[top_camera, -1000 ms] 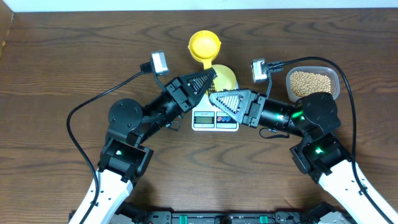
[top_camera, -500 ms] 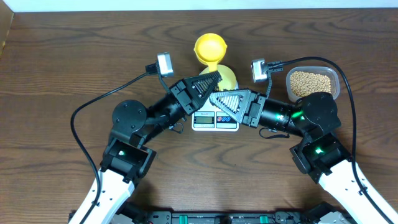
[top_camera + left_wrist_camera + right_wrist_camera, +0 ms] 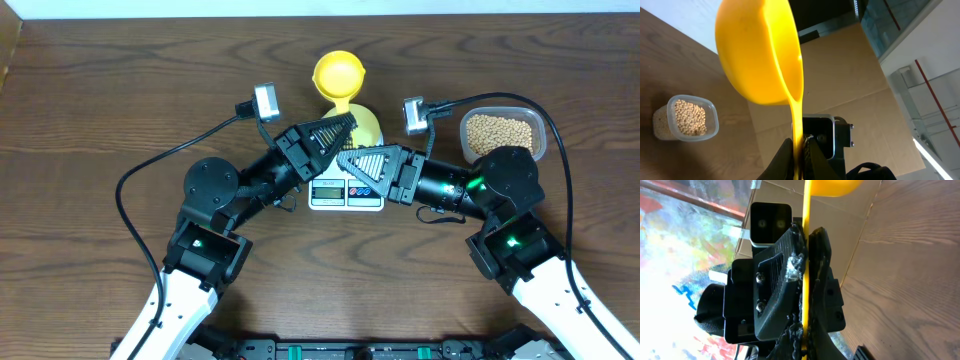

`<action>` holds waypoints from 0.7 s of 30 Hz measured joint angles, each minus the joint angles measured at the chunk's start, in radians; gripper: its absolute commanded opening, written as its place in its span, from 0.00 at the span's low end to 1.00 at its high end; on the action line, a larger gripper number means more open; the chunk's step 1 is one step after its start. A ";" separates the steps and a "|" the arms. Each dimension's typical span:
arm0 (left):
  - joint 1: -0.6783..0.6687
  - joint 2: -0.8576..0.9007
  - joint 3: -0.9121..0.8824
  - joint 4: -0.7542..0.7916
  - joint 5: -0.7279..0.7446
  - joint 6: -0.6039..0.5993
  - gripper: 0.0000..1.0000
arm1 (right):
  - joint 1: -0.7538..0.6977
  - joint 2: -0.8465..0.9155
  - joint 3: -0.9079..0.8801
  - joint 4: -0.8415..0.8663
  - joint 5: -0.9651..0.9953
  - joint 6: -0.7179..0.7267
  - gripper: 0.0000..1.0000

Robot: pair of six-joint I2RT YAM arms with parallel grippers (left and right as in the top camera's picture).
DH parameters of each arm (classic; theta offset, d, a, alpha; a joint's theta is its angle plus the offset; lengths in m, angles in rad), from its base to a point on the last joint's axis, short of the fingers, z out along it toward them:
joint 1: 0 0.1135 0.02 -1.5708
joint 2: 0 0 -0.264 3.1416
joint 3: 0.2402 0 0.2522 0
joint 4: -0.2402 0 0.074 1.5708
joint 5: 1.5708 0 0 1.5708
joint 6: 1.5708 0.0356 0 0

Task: Scoop item into bowl and weigh 50g on scale
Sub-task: 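Close the right gripper on the scoop handle beside the left gripper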

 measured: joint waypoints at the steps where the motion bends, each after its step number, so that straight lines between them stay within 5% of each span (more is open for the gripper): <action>1: 0.000 0.000 0.000 0.000 0.000 0.000 0.08 | 0.000 0.000 0.000 0.000 0.000 -0.005 0.01; 2: 0.000 0.000 0.000 0.000 0.000 0.000 0.15 | 0.000 0.000 0.000 0.000 0.001 -0.010 0.01; 3: 0.000 0.000 0.000 0.000 0.000 0.000 0.41 | 0.000 0.000 0.000 -0.001 0.003 -0.019 0.01; 5: 0.000 0.000 0.000 0.001 0.000 0.001 0.77 | 0.000 0.000 0.000 0.000 0.004 -0.035 0.01; 7: 0.000 0.000 0.000 0.000 -0.002 0.001 0.95 | -0.003 0.000 0.000 -0.001 0.004 -0.055 0.01; 12: 0.002 0.000 0.000 -0.013 -0.011 0.011 0.96 | -0.023 0.000 0.003 -0.111 0.054 -0.135 0.01; 21: 0.061 0.001 0.002 -0.329 -0.223 0.150 0.97 | -0.038 0.000 0.008 -0.425 0.151 -0.486 0.01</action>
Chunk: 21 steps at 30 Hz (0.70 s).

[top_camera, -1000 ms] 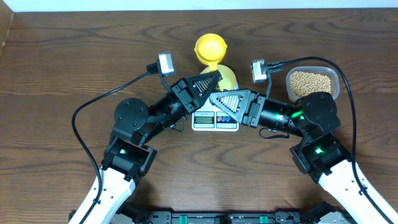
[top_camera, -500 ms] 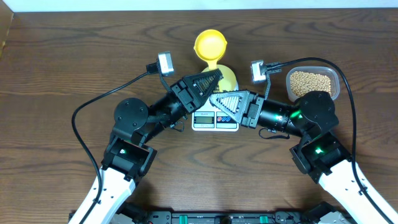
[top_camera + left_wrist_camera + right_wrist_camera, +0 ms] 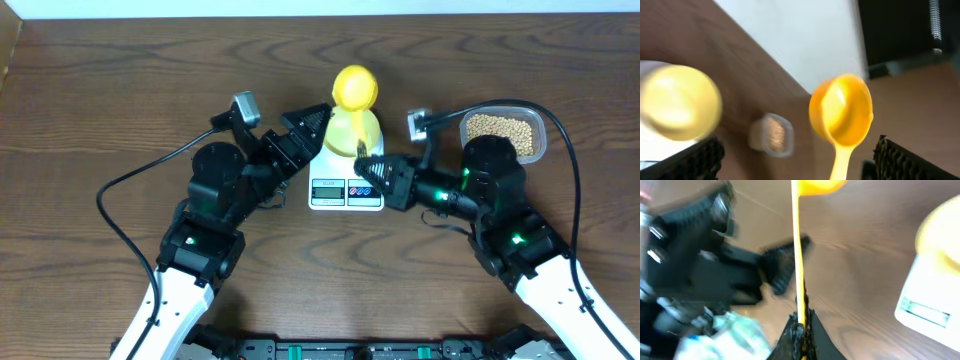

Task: Scoop item into bowl and weigh 50g on scale
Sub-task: 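Close the right gripper on the scoop handle beside the left gripper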

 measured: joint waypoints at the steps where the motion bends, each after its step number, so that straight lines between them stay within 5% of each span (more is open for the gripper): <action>1: 0.001 0.000 0.000 -0.026 -0.025 0.018 0.97 | 0.000 0.000 0.000 -0.046 0.017 -0.052 0.01; 3: 0.001 0.001 0.000 -0.041 -0.053 0.046 0.97 | 0.001 0.001 0.000 -0.101 0.037 -0.132 0.01; 7: 0.001 0.001 0.000 -0.078 -0.086 0.100 0.73 | 0.046 0.001 0.000 -0.132 0.058 -0.254 0.01; 10: 0.001 0.003 0.000 -0.120 -0.100 0.122 0.71 | 0.089 0.001 0.000 -0.144 0.071 -0.294 0.02; 15: 0.001 0.013 0.000 -0.134 -0.113 0.141 0.39 | 0.149 0.001 0.000 -0.195 0.120 -0.344 0.02; 21: 0.001 0.013 0.000 -0.174 -0.113 0.156 0.33 | 0.188 0.001 0.000 -0.208 0.148 -0.360 0.02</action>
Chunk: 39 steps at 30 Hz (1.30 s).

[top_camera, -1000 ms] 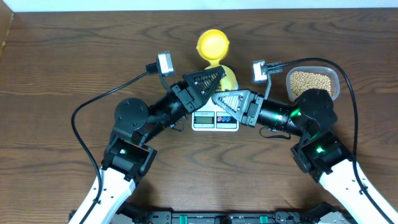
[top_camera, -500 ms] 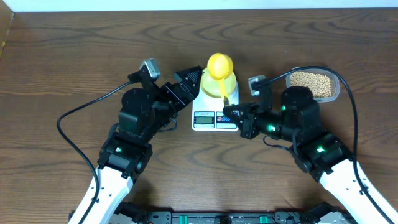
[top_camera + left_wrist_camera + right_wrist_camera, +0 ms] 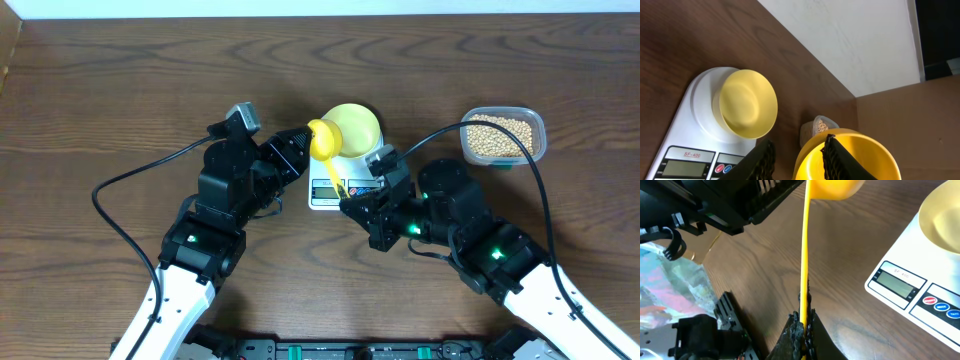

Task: Scoop item into bowl and weigh 50g on scale
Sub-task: 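Close the right gripper on the scoop handle beside the left gripper, then hold the scoop with both grippers and release it from the left gripper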

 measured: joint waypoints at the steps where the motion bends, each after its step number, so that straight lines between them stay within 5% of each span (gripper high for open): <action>1: 0.000 0.000 0.000 0.000 0.000 0.003 0.34 | 0.002 0.000 0.000 -0.005 0.003 -0.003 0.01; 3: 0.000 0.000 0.000 -0.004 0.000 0.014 0.60 | 0.014 0.000 0.000 -0.007 0.013 -0.011 0.01; 9: 0.003 0.001 0.000 -0.038 -0.003 0.054 0.64 | 0.021 0.000 0.000 -0.010 0.015 -0.014 0.02; 17: 0.003 0.001 0.000 -0.042 0.005 0.076 0.41 | 0.021 0.000 0.000 -0.037 0.007 -0.014 0.01; 25: 0.003 0.001 0.000 -0.042 0.034 0.216 0.54 | 0.021 0.000 0.035 -0.074 -0.016 -0.006 0.01; 31: 0.004 0.001 0.000 -0.040 0.080 0.282 0.54 | 0.021 0.000 0.043 -0.080 -0.016 -0.006 0.01; 34: 0.004 0.001 0.000 -0.040 0.084 0.320 0.33 | 0.021 0.000 0.043 -0.089 -0.016 -0.006 0.01; 39: 0.004 0.001 0.000 -0.040 0.084 0.336 0.20 | 0.022 0.000 0.045 -0.153 0.017 -0.006 0.01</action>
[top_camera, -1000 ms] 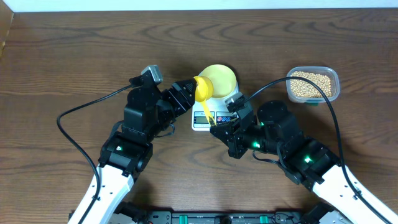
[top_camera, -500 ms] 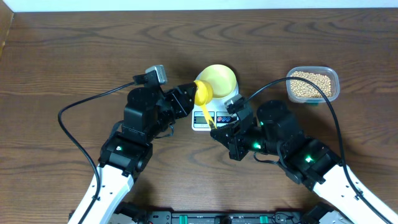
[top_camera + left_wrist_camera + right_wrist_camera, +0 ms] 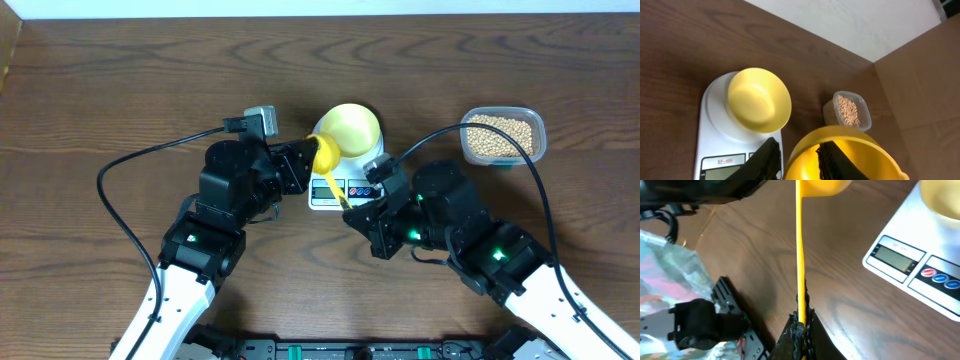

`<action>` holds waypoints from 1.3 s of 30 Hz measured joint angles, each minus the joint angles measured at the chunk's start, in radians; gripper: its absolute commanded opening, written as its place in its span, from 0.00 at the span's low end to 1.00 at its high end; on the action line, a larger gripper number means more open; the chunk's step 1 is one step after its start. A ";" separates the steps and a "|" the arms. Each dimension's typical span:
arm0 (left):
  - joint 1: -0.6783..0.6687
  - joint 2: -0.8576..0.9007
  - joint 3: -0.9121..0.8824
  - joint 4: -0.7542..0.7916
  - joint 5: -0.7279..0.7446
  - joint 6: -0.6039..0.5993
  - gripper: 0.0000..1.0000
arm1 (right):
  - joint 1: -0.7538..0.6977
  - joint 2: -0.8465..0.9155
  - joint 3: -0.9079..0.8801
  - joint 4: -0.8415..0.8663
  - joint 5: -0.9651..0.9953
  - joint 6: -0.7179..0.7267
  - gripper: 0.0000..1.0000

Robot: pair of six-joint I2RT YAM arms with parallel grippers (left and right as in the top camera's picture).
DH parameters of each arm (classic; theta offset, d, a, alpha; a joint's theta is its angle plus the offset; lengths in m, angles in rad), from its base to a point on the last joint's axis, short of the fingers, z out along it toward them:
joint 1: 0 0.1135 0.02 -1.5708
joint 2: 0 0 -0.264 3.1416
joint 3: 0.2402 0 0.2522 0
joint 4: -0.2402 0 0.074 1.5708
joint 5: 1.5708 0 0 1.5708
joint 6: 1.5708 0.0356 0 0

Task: Scoop item into bowl and weigh 50g on scale
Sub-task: 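Hold the scoop with both grippers and release it from the left gripper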

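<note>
A yellow scoop (image 3: 326, 153) hangs empty over the scale's front left corner. My right gripper (image 3: 350, 207) is shut on the end of its thin handle (image 3: 800, 255). My left gripper (image 3: 796, 150) straddles the wall of the scoop's cup (image 3: 850, 155), one finger outside and one inside, closed on the rim. The empty yellow bowl (image 3: 352, 124) stands on the white scale (image 3: 345, 192), just behind the scoop. Over at the right is a clear tub of beans (image 3: 503, 135), also visible as the tub (image 3: 846, 110) in the left wrist view.
Black cables (image 3: 150, 165) loop off both arms over the brown table. A cardboard wall (image 3: 925, 85) rises beyond the tub. The arms' black base rail (image 3: 330, 350) runs along the table's front edge.
The scoop stays at the scale's front left corner with both grippers on it. My left wrist has turned a little, and its fingers stand slightly closer around the cup's rim.
Both grippers first held the scoop's handle, raised behind the scale. Then the left stood open and apart while the right alone held the scoop over the bowl. After that the scoop was at the scale's front left with the left fingers around its cup, as now.
</note>
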 measured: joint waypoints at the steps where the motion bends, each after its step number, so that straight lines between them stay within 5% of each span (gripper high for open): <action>1: 0.000 0.000 0.000 0.000 0.000 0.000 0.13 | 0.000 0.000 0.000 0.003 0.007 0.000 0.01; 20: 0.000 0.000 0.000 0.023 0.005 0.023 0.07 | -0.001 0.000 0.001 0.024 -0.036 0.012 0.01; 27: 0.000 0.001 0.000 0.072 0.011 -0.048 0.07 | 0.001 -0.001 0.002 0.028 -0.059 0.039 0.19; 29: 0.000 0.001 0.000 0.083 0.011 -0.089 0.07 | 0.000 -0.008 0.002 0.028 -0.042 0.051 0.12; 32: 0.000 0.001 0.000 0.098 0.011 -0.140 0.07 | -0.003 -0.037 0.002 0.014 0.000 0.058 0.30; 37: 0.000 0.001 0.000 0.105 0.011 -0.183 0.07 | -0.048 -0.111 0.004 -0.046 0.090 0.071 0.41; 39: 0.000 0.001 0.000 0.108 0.011 -0.201 0.07 | -0.105 -0.163 0.005 -0.075 0.131 0.080 0.52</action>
